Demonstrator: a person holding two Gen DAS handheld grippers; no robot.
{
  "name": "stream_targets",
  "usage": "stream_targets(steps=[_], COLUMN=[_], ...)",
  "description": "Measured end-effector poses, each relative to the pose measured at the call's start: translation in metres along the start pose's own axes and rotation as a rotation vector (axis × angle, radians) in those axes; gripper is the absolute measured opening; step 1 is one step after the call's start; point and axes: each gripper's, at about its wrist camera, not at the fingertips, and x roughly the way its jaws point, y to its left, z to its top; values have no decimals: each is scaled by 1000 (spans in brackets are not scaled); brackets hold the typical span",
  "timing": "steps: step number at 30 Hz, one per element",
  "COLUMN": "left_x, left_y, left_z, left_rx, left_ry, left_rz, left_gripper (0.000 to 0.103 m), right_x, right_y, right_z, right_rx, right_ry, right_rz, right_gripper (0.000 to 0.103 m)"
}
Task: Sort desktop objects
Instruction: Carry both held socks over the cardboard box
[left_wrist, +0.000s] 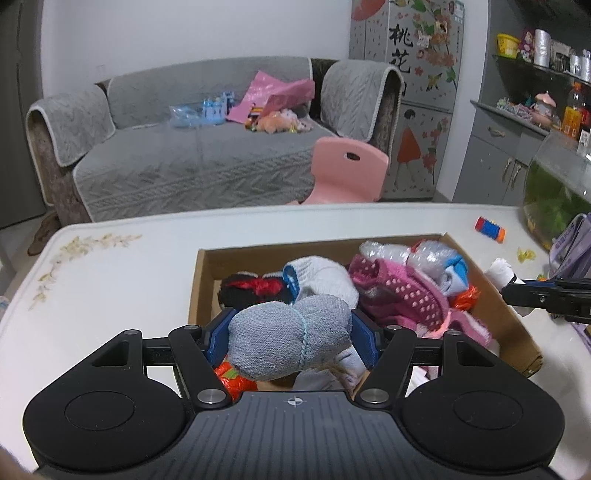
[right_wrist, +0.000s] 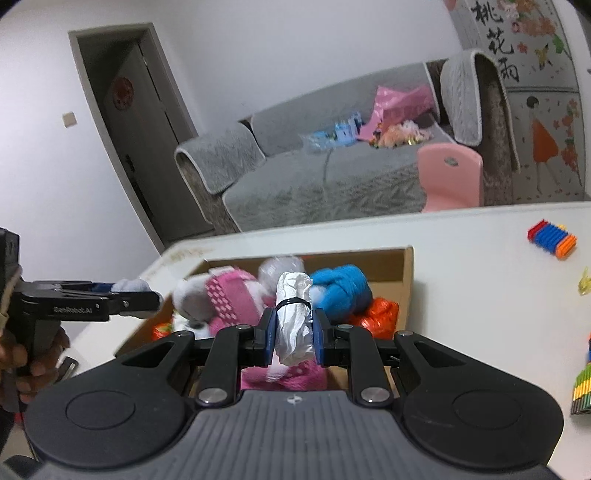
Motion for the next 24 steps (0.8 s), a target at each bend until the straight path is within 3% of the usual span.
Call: stream_targets(steps=[10,24], left_x=[24,25], left_y=[4,7], left_z=[-11,-17], left_rx=[-8,-21], left_ry=[49,44], left_rz=[7,10], left_gripper=[71,72], right_x=[11,20], right_y=[-3,-1], right_z=[-10,-11], right_rx=[-13,-24], right_ry=[54,71], right_rz=[-49,-82], right_gripper=[19,23])
